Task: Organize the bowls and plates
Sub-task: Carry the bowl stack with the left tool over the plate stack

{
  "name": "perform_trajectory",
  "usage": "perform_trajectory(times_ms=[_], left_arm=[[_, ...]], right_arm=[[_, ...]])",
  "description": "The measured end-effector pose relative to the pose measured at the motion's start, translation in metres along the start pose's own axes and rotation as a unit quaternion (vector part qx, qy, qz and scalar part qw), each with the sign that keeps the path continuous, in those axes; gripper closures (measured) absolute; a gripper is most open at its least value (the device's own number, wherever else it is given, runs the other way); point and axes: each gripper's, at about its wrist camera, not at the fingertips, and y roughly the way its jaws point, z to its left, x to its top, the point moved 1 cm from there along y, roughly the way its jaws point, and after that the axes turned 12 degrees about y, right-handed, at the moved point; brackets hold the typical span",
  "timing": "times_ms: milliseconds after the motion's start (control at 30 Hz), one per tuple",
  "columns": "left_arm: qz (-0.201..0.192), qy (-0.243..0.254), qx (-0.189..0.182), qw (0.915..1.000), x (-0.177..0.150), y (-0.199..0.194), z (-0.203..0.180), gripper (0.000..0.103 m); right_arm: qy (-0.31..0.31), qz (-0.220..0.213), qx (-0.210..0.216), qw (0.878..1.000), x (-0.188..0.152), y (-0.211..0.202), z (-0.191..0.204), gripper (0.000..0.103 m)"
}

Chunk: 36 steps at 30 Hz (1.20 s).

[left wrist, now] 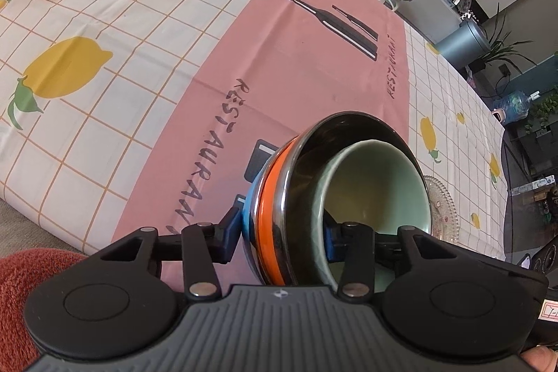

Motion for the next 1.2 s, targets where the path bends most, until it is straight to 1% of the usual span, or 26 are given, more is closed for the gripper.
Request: perform_trajectory(times_ms=[167, 367, 667, 900, 1200], left_arm=[[-0.009, 0.014, -0.011, 0.9998, 0.006, -0.004, -0.028, 0.052], [-0.011, 0.038, -0.028, 0.9988, 0.012, -0.001, -0.073, 0.052], [0.002, 0.054, -0.057, 0.9969, 0.02, 0.032, -0.132, 0.052], [0.022, 0.055, -0.06, 0.9965, 0.018, 0.061, -0.149, 0.052], [0.031, 0.054, -0.056, 0.9965, 0.016, 0.076, -0.152, 0.052]], right_arm=[[0.001, -0.015, 0.006, 1.0, 0.008, -0.027, -0.007, 0.062], [0.005, -0.037, 0.008, 0.999, 0.026, -0.068, -0.023, 0.062], [0.016, -0.058, -0.011, 0.998, 0.067, -0.112, -0.058, 0.062], [0.032, -0.056, -0.024, 0.998, 0.087, -0.114, -0.089, 0.062], [0.043, -0.046, -0.027, 0.998, 0.097, -0.103, -0.104, 0.062]])
